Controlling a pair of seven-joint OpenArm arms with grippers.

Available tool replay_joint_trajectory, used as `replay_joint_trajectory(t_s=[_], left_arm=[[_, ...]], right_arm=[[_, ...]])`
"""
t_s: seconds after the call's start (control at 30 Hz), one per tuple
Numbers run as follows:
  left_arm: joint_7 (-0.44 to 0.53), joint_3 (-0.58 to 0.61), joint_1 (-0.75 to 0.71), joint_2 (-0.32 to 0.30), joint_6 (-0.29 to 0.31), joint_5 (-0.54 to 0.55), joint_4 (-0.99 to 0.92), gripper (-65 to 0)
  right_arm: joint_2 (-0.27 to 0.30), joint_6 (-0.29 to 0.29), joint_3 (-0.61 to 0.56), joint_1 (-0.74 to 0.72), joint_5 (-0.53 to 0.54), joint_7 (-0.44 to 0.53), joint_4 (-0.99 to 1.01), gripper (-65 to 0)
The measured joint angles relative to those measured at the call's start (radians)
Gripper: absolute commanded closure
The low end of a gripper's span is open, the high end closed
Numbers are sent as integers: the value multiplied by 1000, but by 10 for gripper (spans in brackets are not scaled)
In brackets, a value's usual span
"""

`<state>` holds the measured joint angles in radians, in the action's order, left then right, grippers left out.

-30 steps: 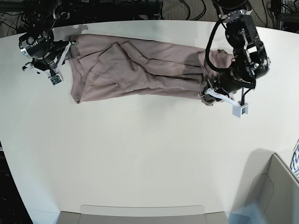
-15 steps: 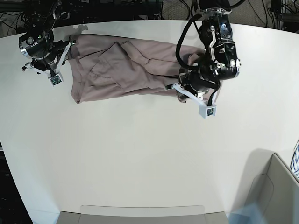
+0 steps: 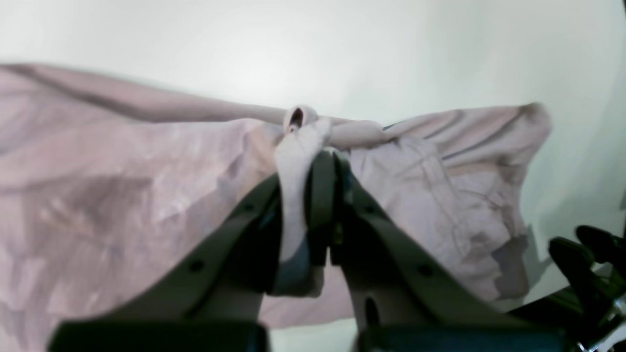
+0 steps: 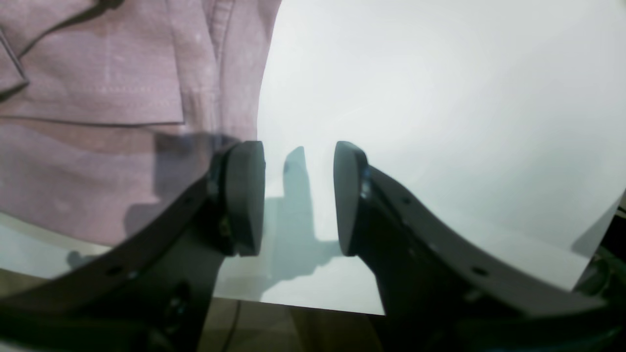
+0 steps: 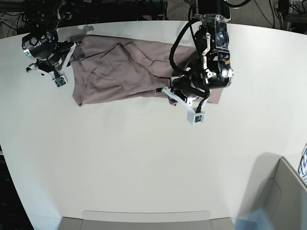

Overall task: Fold the T-shirt properly
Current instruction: 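Release the folded end and raise the left gripper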

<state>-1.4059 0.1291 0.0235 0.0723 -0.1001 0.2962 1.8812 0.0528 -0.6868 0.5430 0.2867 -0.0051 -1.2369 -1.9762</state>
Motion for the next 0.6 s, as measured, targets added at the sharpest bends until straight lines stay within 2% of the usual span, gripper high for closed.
replay_joint_trajectory(t_s=[0.17, 0.2, 0.27, 0.37, 0.4, 0.47, 0.6], left_arm=[[3, 4, 1, -4, -1, 3, -64, 0], [2, 5, -2, -8, -1, 2, -65, -23], [3, 18, -1, -8, -2, 0, -61, -111], [8, 111, 5, -19, -5, 1, -57, -235], [8, 138, 5, -28, -4, 10, -56, -252], [-3, 178, 1, -40, -2, 15, -33, -259], [0, 185, -3, -45, -5, 8, 39, -260]], right_arm=[[-1, 0, -16, 1, 4, 3, 0, -241], [-1, 0, -16, 1, 2, 2, 0, -241], [-1, 0, -16, 1, 2, 3, 0, -241], [-2, 0, -16, 1, 3, 3, 0, -241], [-3, 0, -16, 1, 2, 3, 0, -241], [0, 0, -16, 4, 2, 3, 0, -241], [-3, 0, -16, 13, 2, 3, 0, -241]])
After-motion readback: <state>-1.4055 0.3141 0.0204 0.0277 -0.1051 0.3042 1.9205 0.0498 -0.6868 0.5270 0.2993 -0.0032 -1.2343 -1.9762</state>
